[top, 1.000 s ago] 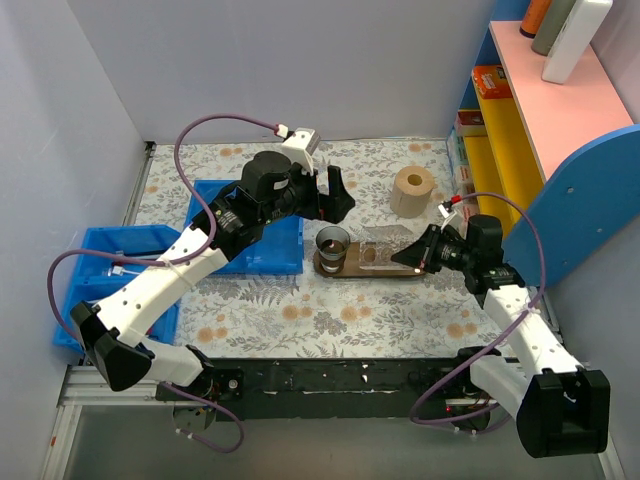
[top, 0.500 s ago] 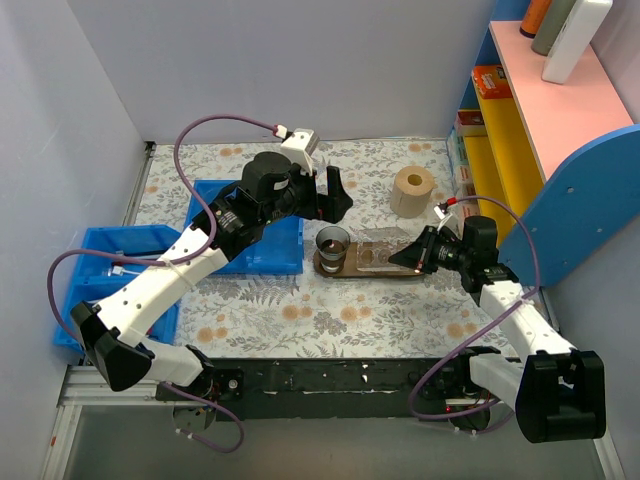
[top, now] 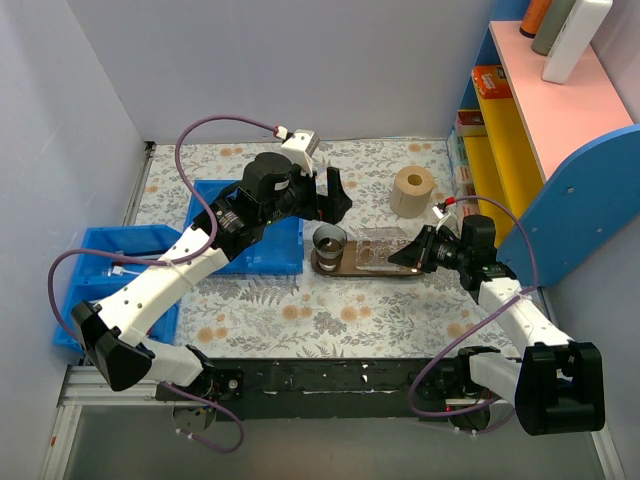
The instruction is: Prepare toiletry sets of a toothbrush and toothpaste on the tray
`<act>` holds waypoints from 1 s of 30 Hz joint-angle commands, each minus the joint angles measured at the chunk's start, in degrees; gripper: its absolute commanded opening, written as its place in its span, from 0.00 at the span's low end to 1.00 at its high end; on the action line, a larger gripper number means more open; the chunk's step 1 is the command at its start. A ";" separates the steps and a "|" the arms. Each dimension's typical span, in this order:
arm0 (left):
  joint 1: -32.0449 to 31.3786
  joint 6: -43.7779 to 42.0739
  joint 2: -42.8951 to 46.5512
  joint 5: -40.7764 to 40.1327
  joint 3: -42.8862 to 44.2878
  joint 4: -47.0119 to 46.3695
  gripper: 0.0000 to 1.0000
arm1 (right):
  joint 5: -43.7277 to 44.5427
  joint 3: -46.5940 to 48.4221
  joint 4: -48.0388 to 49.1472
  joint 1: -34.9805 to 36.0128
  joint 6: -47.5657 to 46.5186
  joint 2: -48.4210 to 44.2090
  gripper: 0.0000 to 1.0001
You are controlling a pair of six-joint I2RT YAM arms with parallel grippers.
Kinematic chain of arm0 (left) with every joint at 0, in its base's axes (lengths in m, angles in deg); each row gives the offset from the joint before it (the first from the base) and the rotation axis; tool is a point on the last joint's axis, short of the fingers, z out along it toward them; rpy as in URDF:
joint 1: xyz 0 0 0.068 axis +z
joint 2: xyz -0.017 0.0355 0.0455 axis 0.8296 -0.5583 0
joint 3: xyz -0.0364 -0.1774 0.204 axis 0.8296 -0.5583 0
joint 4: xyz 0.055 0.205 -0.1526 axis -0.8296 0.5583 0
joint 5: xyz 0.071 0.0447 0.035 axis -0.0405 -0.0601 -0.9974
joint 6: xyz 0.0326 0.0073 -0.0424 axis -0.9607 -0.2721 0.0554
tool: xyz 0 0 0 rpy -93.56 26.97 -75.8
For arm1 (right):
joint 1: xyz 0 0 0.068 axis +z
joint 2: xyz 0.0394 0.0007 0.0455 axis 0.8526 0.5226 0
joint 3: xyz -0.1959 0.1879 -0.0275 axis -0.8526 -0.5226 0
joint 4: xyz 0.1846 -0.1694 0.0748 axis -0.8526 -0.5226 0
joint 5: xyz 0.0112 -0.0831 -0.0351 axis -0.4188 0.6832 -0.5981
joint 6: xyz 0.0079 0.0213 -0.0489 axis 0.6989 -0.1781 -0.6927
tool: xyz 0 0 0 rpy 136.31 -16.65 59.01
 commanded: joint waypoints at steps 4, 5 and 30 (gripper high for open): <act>0.26 -0.80 1.23 -0.74 -0.70 -0.09 0.98 | 3.80 1.53 -3.38 -0.31 -2.23 1.46 0.23; 0.26 -0.88 1.23 -0.65 -0.78 -0.26 0.98 | 4.32 1.53 -3.38 -0.39 -2.23 1.55 0.24; 0.26 -2.37 1.31 -1.70 -2.98 -1.58 0.98 | 17.42 8.30 -11.28 -0.75 -13.04 6.03 0.59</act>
